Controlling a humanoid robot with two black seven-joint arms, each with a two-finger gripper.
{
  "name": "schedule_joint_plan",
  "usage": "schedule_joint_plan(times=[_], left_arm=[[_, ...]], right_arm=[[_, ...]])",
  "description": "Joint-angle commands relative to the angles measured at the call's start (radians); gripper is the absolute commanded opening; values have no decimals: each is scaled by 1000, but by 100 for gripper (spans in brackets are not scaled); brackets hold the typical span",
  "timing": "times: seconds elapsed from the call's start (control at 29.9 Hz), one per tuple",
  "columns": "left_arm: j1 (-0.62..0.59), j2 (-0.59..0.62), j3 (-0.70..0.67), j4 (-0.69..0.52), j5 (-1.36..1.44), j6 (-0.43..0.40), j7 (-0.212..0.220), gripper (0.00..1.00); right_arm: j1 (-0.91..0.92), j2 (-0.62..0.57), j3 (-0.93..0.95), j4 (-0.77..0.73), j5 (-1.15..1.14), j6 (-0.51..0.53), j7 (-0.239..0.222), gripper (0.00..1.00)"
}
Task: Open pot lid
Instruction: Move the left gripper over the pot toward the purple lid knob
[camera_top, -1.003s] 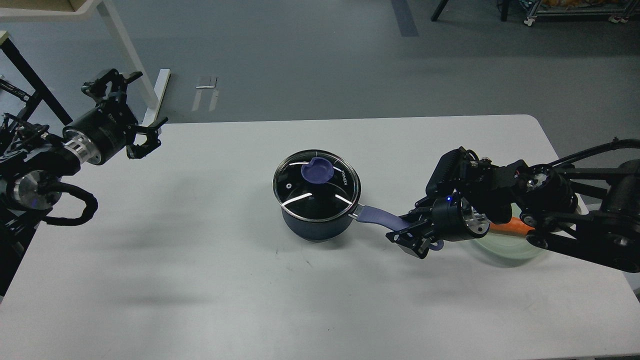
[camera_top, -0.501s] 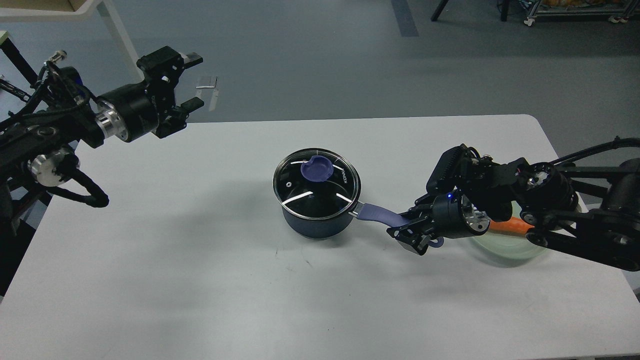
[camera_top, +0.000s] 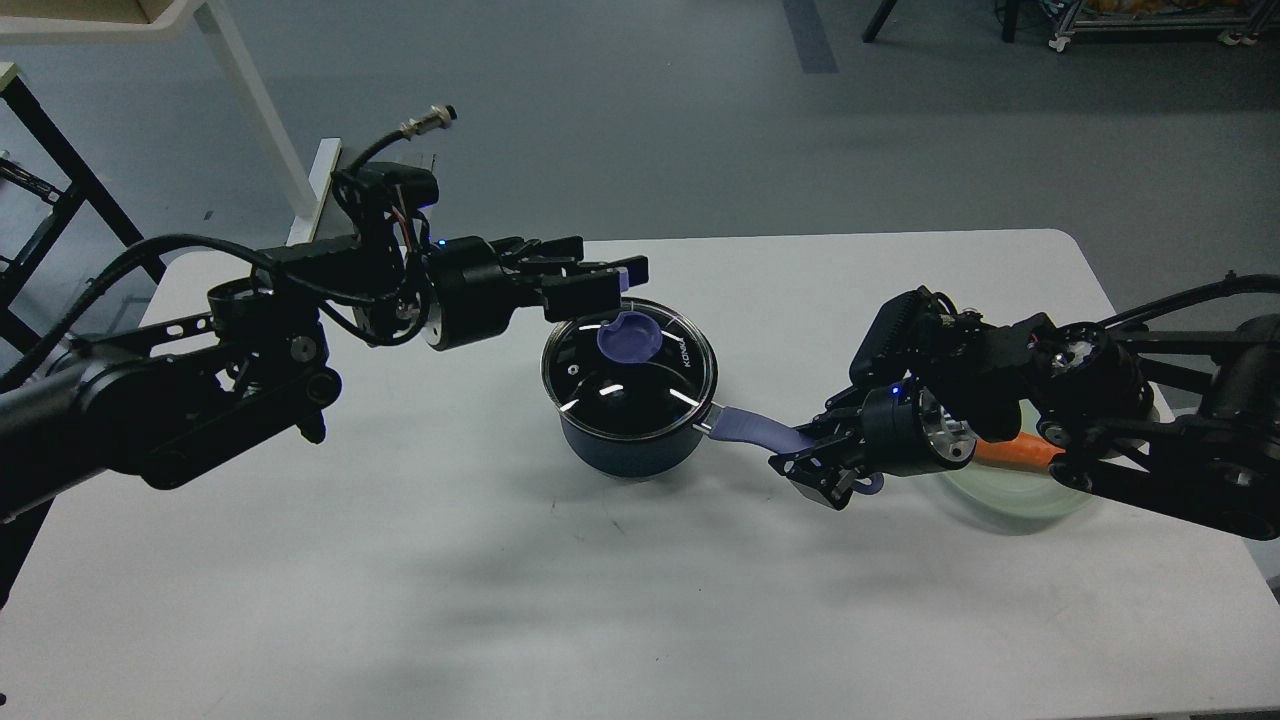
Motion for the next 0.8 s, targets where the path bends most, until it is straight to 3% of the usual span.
schedule_joint_plan(times=[0.0,0.17,0.77], left_arm=[[2,-14,108,22,125,72,-23,99],[0,-30,226,71,152,191,-20,99],[-2,-59,228,101,149,222,-17,99]], right_arm=[[-1,2,3,1,1,-1,1,23],[-2,1,3,3,1,-1,1,23],[-4,22,3,4,3,-1,3,23]])
